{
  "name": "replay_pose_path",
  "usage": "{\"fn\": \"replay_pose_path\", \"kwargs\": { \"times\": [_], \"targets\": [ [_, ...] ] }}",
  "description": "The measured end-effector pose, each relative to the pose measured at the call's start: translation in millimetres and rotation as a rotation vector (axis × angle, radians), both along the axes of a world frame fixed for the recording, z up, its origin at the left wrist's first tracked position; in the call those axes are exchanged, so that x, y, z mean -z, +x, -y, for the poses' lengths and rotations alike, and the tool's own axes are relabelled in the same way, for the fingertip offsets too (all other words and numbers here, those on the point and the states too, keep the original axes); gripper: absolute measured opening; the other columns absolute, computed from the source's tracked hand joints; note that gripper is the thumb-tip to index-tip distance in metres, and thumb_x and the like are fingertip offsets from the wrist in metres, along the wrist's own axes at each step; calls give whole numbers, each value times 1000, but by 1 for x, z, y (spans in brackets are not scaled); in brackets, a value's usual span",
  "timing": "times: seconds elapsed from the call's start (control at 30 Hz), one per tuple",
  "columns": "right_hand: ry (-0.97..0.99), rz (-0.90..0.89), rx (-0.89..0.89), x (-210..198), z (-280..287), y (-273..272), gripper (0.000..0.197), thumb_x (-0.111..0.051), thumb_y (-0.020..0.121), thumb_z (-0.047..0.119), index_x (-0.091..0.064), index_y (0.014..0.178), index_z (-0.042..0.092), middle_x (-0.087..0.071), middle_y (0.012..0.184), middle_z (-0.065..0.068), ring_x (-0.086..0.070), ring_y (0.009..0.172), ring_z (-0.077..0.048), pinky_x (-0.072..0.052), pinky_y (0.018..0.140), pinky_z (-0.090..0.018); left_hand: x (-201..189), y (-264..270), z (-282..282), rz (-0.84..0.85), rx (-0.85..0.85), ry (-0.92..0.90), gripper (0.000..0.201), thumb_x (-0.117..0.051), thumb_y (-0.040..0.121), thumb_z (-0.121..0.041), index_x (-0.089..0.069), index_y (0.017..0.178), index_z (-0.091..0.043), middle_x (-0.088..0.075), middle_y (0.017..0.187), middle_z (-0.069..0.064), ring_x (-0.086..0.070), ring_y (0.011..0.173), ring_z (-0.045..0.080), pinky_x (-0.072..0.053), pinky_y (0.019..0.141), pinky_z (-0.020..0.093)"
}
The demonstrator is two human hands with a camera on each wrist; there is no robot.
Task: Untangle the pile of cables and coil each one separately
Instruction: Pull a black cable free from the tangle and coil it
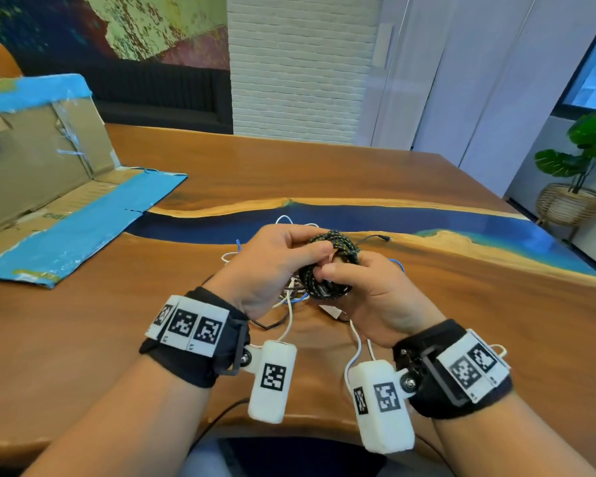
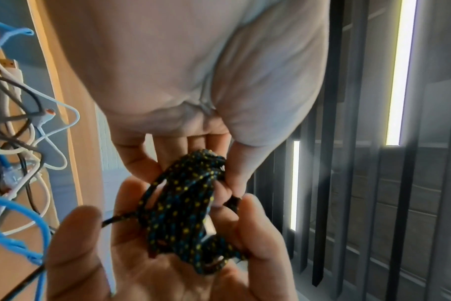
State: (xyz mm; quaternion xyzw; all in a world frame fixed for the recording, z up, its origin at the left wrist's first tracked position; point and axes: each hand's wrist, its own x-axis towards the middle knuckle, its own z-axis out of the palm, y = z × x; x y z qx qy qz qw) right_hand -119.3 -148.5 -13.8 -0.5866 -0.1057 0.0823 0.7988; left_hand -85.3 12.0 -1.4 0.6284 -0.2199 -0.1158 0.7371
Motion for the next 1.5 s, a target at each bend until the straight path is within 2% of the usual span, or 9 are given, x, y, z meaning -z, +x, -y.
{"fn": "replay_pose_path", "kwargs": {
  "times": [0.27,0.57,0.7,0.8,0.93,1.07,1.2,1.37,1.5],
  "targets": [
    [-415,218,323,4,16,10,23,-73,78,6,-77,99,15,-69,89,-16,-61,79,-17,-53,64,-34,4,3,-5,2,-134,-11,12,-60,99,-2,-70,100,-8,-62,71,5,-57,60,17,-51,63,25],
    [-92,24,-48,0,12,0,19,-47,65,-2,-60,67,13,-62,84,-11,-59,79,-24,-42,80,-41,5,-5,9,22,-23,-17,15,-54,101,0,-68,107,0,-66,71,9,-50,57,13,-46,61,20],
    [16,8,-152,-1,17,-4,18,-61,62,12,-55,79,12,-61,91,-9,-56,89,-24,-38,86,-48,3,-4,9,-5,-32,-40,18,-55,101,0,-65,114,7,-66,75,11,-50,57,13,-48,63,22],
    [-68,19,-54,2,11,-4,23,-72,74,8,-62,94,12,-64,86,-1,-62,88,-20,-43,85,-46,3,-4,9,-19,-37,-48,16,-56,100,-1,-67,111,5,-68,77,12,-57,64,17,-53,67,25],
    [-104,69,62,2,4,-3,26,-52,92,-15,-59,85,10,-63,82,-6,-62,81,-20,-55,72,-31,3,-3,8,-40,-60,-58,13,-58,100,-3,-70,104,-4,-67,77,11,-56,60,15,-52,63,24],
    [-221,148,255,3,6,-2,27,-58,91,-12,-70,94,11,-68,87,-8,-64,84,-22,-56,77,-41,3,-1,7,-24,-125,-62,11,-59,100,-2,-68,107,-4,-65,74,7,-60,61,17,-53,58,25],
    [-344,233,566,2,13,3,26,-74,85,-5,-66,104,12,-61,77,-9,-61,66,-20,-55,62,-30,4,3,7,-2,-184,-71,9,-60,99,-2,-63,107,-6,-63,74,7,-64,65,21,-52,57,27],
    [-397,248,571,1,14,3,14,-76,86,-2,-69,86,11,-73,75,-1,-69,65,-11,-56,59,-24,2,2,12,-77,-190,-122,12,-55,101,-2,-60,101,-13,-55,70,3,-53,63,19,-44,65,31],
    [-44,45,308,-8,13,-2,14,-57,97,-3,-57,100,10,-65,67,-3,-60,61,-15,-48,58,-24,5,2,12,-64,-163,-85,13,-63,98,-7,-65,111,-7,-61,76,-1,-50,56,8,-43,61,24]
  ]
}}
